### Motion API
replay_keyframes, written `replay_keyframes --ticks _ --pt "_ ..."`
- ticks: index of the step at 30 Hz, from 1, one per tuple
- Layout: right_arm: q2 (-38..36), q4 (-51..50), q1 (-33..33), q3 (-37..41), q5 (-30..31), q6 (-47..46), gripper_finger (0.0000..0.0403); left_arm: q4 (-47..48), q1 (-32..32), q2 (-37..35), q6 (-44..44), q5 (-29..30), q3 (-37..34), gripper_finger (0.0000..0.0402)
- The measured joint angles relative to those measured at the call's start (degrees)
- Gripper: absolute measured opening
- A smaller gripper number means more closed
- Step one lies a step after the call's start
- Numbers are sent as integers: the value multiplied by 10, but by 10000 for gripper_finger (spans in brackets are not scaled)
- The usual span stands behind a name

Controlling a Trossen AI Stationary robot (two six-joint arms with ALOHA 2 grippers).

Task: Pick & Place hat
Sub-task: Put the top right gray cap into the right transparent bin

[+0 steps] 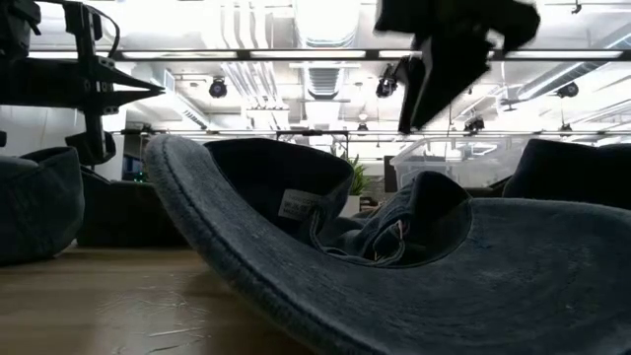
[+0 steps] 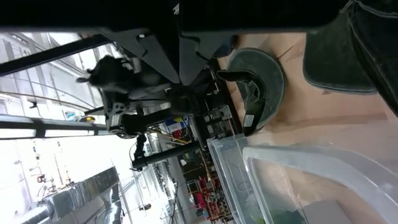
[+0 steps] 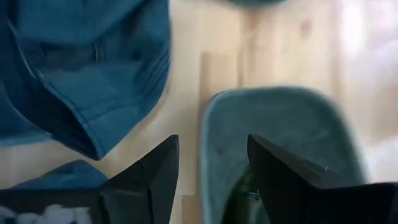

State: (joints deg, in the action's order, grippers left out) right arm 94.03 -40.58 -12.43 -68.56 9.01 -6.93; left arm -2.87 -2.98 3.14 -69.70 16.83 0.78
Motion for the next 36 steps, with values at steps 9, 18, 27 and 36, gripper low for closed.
replay_keyframes --ticks 9,18,27,36 --pt "95 -23 0 -9 -1 -4 188 0 0 0 4 -12 0 0" --pt "116 -49 0 -6 23 -27 175 0 0 0 3 -25 -1 0" --pt "112 -61 10 -6 49 -36 24 -1 0 0 -36 -26 -1 0" --pt "92 -104 -4 -65 74 -42 11 -2 0 0 -36 -27 -1 0"
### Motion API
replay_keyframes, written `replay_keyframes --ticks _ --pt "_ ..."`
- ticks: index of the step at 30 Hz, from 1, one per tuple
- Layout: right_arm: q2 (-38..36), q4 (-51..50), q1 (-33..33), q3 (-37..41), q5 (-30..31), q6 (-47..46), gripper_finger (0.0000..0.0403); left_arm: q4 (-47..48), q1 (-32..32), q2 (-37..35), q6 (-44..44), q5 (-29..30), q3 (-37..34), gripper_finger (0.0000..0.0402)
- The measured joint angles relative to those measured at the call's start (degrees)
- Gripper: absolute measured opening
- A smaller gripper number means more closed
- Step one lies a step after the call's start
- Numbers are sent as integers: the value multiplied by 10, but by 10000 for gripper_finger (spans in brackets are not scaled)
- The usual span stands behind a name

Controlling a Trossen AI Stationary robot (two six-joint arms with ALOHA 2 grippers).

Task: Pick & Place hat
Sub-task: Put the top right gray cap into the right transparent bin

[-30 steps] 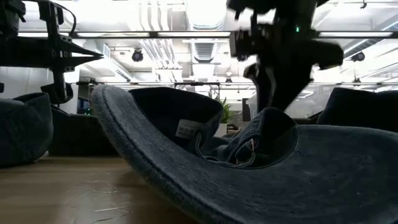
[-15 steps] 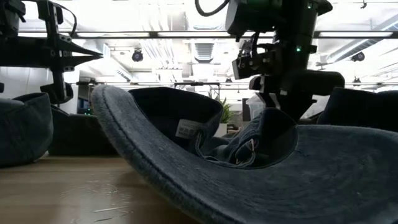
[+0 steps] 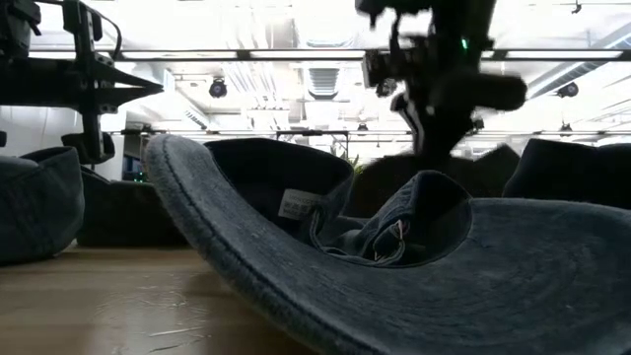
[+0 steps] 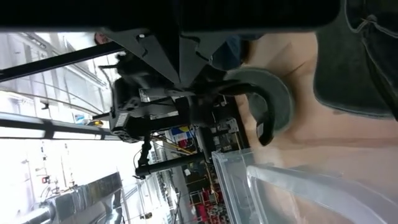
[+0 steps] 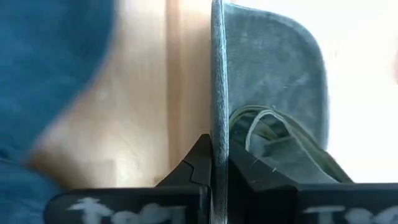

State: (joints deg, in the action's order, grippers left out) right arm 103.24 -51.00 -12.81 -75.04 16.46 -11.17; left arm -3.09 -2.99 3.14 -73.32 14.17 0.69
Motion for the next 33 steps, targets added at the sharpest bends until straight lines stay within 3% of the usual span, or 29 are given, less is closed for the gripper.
replay_keyframes --ticks 7,16,24,33 --pt "-1 -51 -5 -88 19 -15 10 0 0 0 15 0 0 0" --pt "-20 -129 -7 -200 95 -97 9 0 0 0 15 0 0 0" --pt "-63 -228 -12 -260 201 -280 9 2 0 0 16 0 0 0" --pt "-122 -238 -17 -289 305 -360 9 2 0 0 6 -4 0 0"
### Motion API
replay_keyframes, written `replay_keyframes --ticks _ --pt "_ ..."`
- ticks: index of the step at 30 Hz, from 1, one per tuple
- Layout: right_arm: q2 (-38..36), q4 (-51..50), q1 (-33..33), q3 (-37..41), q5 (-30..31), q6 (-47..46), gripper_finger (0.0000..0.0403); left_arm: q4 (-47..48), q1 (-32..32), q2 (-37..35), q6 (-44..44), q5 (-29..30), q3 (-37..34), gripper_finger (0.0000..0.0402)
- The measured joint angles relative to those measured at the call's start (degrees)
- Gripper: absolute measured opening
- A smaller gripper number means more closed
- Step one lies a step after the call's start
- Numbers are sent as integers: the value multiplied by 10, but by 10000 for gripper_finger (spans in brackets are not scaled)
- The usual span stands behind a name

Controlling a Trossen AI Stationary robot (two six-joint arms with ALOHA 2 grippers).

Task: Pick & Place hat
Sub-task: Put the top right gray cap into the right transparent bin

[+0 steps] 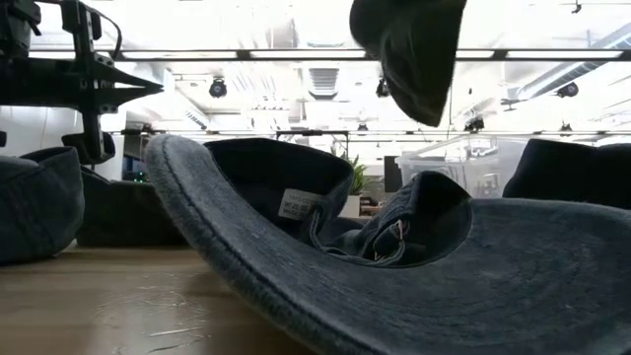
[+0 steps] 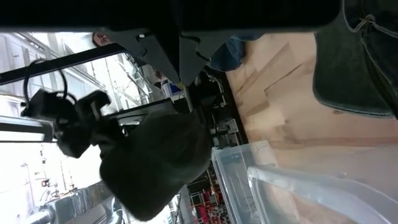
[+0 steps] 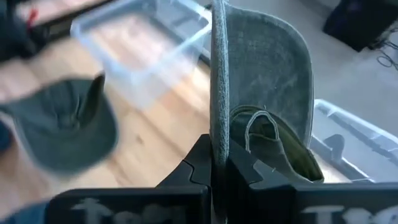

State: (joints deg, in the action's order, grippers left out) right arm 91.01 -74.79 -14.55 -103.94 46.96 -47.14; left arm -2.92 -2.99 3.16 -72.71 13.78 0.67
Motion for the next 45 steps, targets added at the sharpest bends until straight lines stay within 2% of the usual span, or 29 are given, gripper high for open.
replay_keyframes --ticks 4,8,11,16,25,33,40,45 --pt "-6 -24 -1 -32 56 -48 9 0 0 0 10 -3 0 0" --pt "9 -95 20 -82 104 -104 8 0 0 0 4 -6 0 0" --pt "30 -153 49 -116 116 -138 8 1 0 0 7 -12 0 0" --pt "54 -151 115 -136 115 -115 8 2 0 0 9 -13 0 0" --pt "66 -153 233 -140 66 -36 8 3 0 0 19 -13 0 0" --pt "80 -152 314 -135 -4 11 8 3 0 0 45 -15 0 0" --pt "117 -152 351 -127 -89 26 8 3 0 0 46 -15 0 0" --pt "144 -152 366 -101 -123 39 8 1 0 0 47 -15 0 0"
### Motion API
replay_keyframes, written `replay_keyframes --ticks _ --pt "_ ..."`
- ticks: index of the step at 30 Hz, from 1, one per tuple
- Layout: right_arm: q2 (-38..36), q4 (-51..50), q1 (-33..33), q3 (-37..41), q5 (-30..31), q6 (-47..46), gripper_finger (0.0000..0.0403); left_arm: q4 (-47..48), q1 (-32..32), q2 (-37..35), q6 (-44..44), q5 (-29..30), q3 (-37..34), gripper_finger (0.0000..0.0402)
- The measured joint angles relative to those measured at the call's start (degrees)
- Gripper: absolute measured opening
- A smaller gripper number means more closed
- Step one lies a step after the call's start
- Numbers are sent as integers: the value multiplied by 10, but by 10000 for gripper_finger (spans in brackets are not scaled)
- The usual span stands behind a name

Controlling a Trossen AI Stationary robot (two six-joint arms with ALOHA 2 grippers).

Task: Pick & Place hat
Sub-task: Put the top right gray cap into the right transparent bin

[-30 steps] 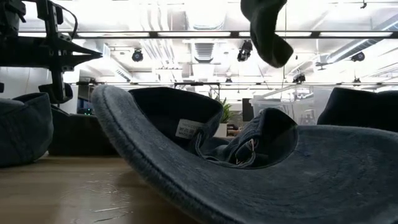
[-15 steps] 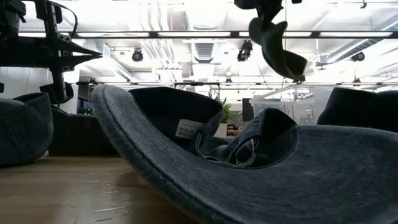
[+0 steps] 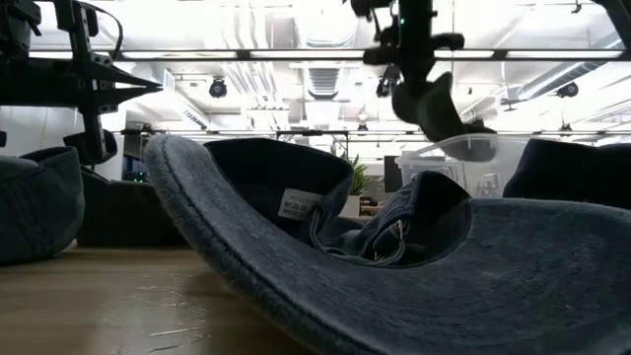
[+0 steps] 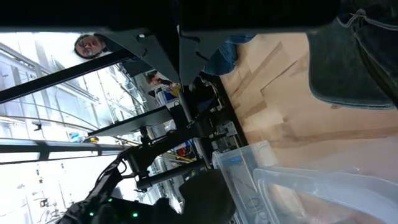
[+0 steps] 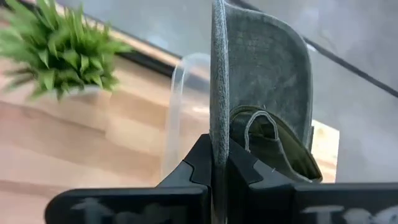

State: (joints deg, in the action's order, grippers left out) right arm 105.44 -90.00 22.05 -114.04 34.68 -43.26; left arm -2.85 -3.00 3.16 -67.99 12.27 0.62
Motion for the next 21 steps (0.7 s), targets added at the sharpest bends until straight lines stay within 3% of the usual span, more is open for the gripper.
replay_keyframes --ticks 21 --pt "12 13 13 175 -56 0 8 0 0 0 4 -5 0 0"
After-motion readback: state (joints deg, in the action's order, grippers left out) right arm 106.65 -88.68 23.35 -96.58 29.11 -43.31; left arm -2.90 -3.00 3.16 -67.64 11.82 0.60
